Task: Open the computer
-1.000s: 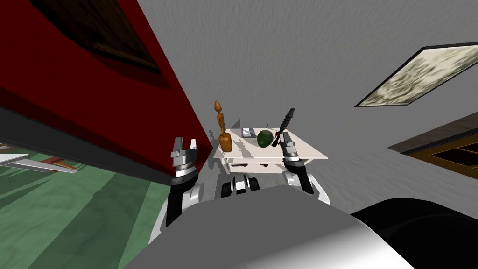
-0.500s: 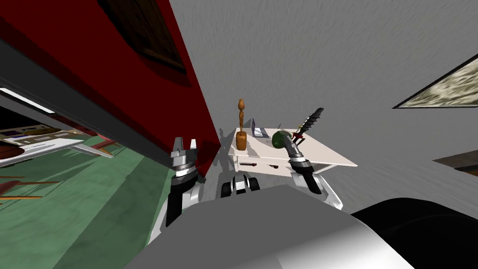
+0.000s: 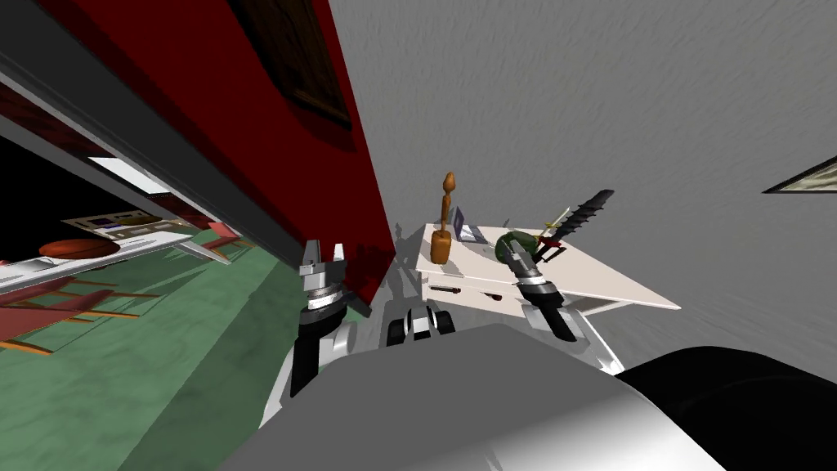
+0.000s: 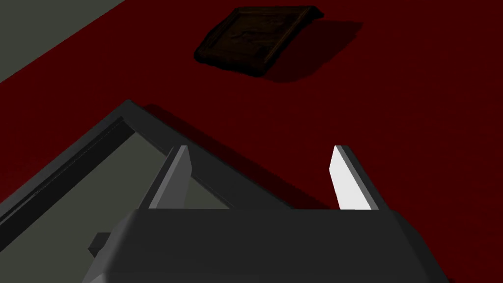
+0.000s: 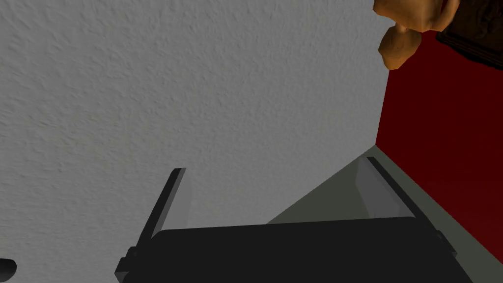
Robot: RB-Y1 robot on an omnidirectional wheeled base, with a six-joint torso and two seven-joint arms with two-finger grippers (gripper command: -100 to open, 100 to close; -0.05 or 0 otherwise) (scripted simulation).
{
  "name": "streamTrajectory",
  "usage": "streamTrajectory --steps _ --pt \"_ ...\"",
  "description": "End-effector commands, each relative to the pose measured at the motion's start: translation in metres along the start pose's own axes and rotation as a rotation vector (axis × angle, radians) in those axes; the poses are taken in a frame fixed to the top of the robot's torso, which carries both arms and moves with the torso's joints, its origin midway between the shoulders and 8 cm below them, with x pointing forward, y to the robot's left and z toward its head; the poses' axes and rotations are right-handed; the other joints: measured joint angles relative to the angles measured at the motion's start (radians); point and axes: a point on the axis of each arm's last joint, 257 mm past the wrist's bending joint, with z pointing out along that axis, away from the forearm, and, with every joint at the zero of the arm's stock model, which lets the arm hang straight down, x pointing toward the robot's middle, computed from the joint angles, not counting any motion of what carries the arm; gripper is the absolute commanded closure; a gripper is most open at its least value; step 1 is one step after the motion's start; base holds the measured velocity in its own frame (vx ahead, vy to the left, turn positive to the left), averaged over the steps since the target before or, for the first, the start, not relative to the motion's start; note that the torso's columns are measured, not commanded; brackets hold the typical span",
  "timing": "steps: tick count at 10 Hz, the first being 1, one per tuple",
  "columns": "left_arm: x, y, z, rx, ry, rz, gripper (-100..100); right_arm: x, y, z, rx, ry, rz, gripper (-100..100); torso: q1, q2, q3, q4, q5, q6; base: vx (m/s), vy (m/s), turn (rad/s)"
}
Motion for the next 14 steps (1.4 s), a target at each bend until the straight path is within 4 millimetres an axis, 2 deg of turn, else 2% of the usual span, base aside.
streamTrajectory --steps 1,3,4,5,6,7,8,9,10,11,12,13,14 --pt "0.0 0.0 0.0 0.0 0.0 0.0 0 0.002 -0.027 -0.008 0.033 0.049 -0.142 -100 0.003 -0.002 -0.001 0.0 0.001 0.0 0.069 0.157 0.08" --pt "0.0 0.0 0.0 0.0 0.0 0.0 0 0.002 -0.063 -0.021 0.085 0.111 -0.304 -100 -0.002 0.002 0.001 0.001 -0.001 0.0 0.048 0.152 0.229" --pt "0.0 0.0 0.0 0.0 0.0 0.0 0 0.001 -0.065 -0.022 0.086 0.121 -0.329 -100 0.0 0.0 0.0 0.0 0.0 0.0 0.071 0.127 0.084" --pt "0.0 0.0 0.0 0.0 0.0 0.0 0 0.0 -0.085 -0.03 0.115 0.155 -0.412 -100 -0.001 0.0 0.0 0.0 0.0 0.001 0.068 0.12 0.166" --pt "0.0 0.0 0.0 0.0 0.0 0.0 0 0.0 -0.086 -0.03 0.115 0.16 -0.422 -100 -0.001 0.0 0.0 0.0 0.0 0.0 0.061 0.087 0.075" --pt "0.0 0.0 0.0 0.0 0.0 0.0 0 -0.004 -0.107 -0.039 0.147 0.196 -0.51 -100 -0.002 0.0 0.0 0.0 -0.001 0.0 0.066 0.097 0.185" --pt "0.0 0.0 0.0 0.0 0.0 0.0 0 -0.003 -0.107 -0.039 0.145 0.202 -0.516 -100 0.0 0.0 0.0 0.0 0.0 0.0 0.05 0.077 0.108" --pt "0.0 0.0 0.0 0.0 0.0 0.0 0 -0.007 -0.129 -0.049 0.179 0.24 -0.602 -100 -0.001 0.001 0.001 0.0 0.0 0.0 0.057 0.07 0.195" --pt "0.0 0.0 0.0 0.0 0.0 0.0 0 -0.006 -0.129 -0.049 0.177 0.245 -0.608 -100 0.0 0.0 0.0 0.0 0.0 0.0 0.058 0.064 0.093" --pt "0.0 0.0 0.0 0.0 0.0 0.0 0 -0.012 -0.15 -0.06 0.213 0.284 -0.692 -100 0.0 0.0 0.0 0.0 0.0 0.0 0.069 0.08 0.186" --pt "0.0 0.0 0.0 0.0 0.0 0.0 0 -0.017 -0.166 -0.067 0.236 0.318 -0.76 -100 0.001 -0.001 0.0 0.0 0.0 0.0 0.092 0.102 0.265" --pt "0.0 0.0 0.0 0.0 0.0 0.0 0 -0.017 -0.172 -0.072 0.245 0.338 -0.787 -100 0.002 -0.002 -0.001 0.0 0.0 0.0 0.087 0.067 0.105" --pt "0.0 0.0 0.0 0.0 0.0 0.0 0 -0.026 -0.194 -0.084 0.283 0.377 -0.864 -100 0.0 0.0 0.0 0.0 0.0 0.001 0.078 0.053 0.169"
